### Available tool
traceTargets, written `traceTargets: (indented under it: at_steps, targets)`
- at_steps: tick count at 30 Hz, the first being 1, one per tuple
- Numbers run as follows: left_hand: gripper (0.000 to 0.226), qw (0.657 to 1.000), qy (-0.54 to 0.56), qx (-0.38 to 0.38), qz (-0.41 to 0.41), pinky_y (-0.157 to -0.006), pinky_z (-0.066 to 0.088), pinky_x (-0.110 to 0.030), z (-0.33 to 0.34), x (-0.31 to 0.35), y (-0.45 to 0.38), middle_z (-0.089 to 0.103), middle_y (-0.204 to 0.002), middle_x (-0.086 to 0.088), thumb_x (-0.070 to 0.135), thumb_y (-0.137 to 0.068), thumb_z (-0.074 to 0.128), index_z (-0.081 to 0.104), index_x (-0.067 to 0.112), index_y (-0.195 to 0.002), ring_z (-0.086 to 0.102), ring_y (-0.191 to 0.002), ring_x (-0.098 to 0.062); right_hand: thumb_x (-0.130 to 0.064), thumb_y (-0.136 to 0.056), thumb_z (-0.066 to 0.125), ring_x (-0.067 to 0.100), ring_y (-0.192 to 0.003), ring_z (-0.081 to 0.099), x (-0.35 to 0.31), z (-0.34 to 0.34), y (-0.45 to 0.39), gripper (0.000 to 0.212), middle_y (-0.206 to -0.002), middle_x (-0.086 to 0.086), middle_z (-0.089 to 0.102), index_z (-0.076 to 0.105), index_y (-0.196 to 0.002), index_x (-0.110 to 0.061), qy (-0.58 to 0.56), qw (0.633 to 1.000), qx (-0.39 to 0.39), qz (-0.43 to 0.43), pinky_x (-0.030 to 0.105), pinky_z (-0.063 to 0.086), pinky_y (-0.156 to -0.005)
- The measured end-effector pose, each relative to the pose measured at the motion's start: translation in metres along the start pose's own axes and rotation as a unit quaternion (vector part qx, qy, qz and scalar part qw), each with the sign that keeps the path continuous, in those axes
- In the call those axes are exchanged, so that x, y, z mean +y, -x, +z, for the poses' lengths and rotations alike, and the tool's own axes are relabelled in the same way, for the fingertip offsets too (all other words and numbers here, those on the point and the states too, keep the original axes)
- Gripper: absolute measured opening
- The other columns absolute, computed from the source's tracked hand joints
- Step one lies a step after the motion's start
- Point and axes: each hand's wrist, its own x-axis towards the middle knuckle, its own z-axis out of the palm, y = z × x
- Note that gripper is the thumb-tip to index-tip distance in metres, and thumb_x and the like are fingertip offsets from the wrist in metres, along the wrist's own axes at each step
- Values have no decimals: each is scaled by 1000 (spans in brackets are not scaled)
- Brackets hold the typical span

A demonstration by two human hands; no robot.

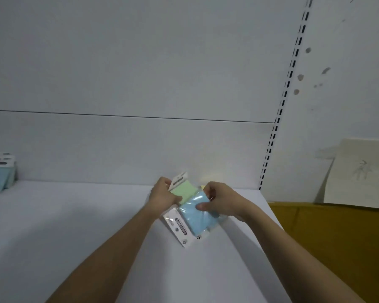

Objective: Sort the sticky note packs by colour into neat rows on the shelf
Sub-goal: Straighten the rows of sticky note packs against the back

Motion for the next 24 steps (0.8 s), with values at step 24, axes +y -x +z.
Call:
traceTargets:
  at_steps: [24]
  targets:
    - [27, 944, 272, 186, -12, -71, 58, -30, -293, -83, 211, 73, -104, -12, 5, -88, 65, 65, 7, -114, 71, -92, -26, -6, -92, 57, 16, -70, 71, -161, 198, 46, 19, -81, 6, 73, 59, -111, -6, -323, 939, -101, -63, 39, 60, -78]
